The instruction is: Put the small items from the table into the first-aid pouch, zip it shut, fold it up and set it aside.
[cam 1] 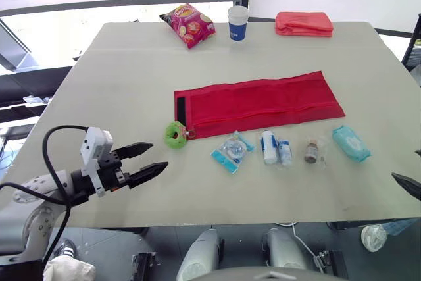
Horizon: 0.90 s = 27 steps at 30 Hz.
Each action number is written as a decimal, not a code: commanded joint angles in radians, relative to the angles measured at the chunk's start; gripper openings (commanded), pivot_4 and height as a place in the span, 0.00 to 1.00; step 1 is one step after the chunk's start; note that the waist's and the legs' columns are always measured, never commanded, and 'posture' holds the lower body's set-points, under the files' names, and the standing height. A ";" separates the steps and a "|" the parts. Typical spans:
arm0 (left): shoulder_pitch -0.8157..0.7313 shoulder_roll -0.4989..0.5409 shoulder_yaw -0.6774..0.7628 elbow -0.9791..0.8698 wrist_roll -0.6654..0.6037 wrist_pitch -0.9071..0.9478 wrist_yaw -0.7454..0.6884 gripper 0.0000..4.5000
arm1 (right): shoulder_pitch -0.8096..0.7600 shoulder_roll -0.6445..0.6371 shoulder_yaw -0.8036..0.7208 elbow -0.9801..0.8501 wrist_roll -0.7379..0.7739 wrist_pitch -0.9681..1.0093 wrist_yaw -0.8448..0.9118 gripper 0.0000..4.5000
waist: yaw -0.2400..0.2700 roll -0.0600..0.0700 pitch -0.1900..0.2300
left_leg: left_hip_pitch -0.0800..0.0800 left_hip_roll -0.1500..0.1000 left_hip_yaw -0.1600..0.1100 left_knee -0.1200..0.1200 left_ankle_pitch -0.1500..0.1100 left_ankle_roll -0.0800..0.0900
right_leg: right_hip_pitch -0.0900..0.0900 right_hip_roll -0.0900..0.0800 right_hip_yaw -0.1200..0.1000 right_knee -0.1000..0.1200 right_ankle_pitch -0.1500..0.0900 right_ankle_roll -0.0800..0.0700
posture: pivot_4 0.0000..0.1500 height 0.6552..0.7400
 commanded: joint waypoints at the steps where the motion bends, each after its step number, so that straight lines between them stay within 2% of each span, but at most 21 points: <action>1: -0.049 0.008 0.007 -0.006 -0.015 0.003 0.011 1.00 | -0.009 0.001 -0.034 -0.037 0.031 -0.004 -0.011 1.00 | 0.000 0.000 0.000 | 0.000 0.000 0.000 0.000 0.000 0.000 | 0.000 0.000 0.000 0.000 0.000 0.000 | 1.00 1.00; 6: -0.148 0.026 -0.066 -0.016 -0.020 0.066 0.035 1.00 | -0.051 0.005 -0.015 -0.185 0.123 0.071 -0.079 1.00 | 0.000 0.000 0.000 | 0.000 0.000 0.001 0.000 0.000 0.000 | 0.000 0.000 0.000 0.000 0.000 0.000 | 1.00 1.00; 11: -0.333 0.095 -0.182 -0.009 -0.098 0.327 0.074 1.00 | -0.088 -0.061 0.040 -0.384 0.294 0.191 -0.095 1.00 | -0.001 0.000 0.000 | -0.001 0.000 -0.001 0.001 0.000 0.000 | -0.001 0.001 0.000 0.001 0.000 0.000 | 1.00 1.00; 15: -0.523 0.107 -0.307 0.105 -0.136 0.478 0.013 1.00 | -0.133 -0.135 0.085 -0.498 0.427 0.269 -0.123 1.00 | -0.003 -0.002 0.000 | 0.000 -0.001 0.001 0.001 0.000 0.001 | 0.000 0.002 -0.001 0.001 0.000 0.001 | 1.00 1.00; 20: -0.729 0.084 -0.569 0.270 -0.014 0.499 -0.114 1.00 | -0.206 -0.201 0.121 -0.552 0.517 0.312 -0.171 1.00 | -0.003 -0.004 0.001 | -0.001 -0.003 0.001 0.002 0.001 -0.002 | 0.000 0.002 -0.001 0.001 0.000 0.001 | 1.00 1.00; 27: -0.997 -0.093 -0.817 0.606 0.179 0.403 -0.255 1.00 | -0.234 -0.209 0.133 -0.579 0.545 0.334 -0.226 1.00 | -0.001 -0.008 0.001 | -0.002 -0.004 -0.001 0.003 0.002 -0.003 | 0.000 0.002 -0.002 0.001 0.001 0.001 | 1.00 1.00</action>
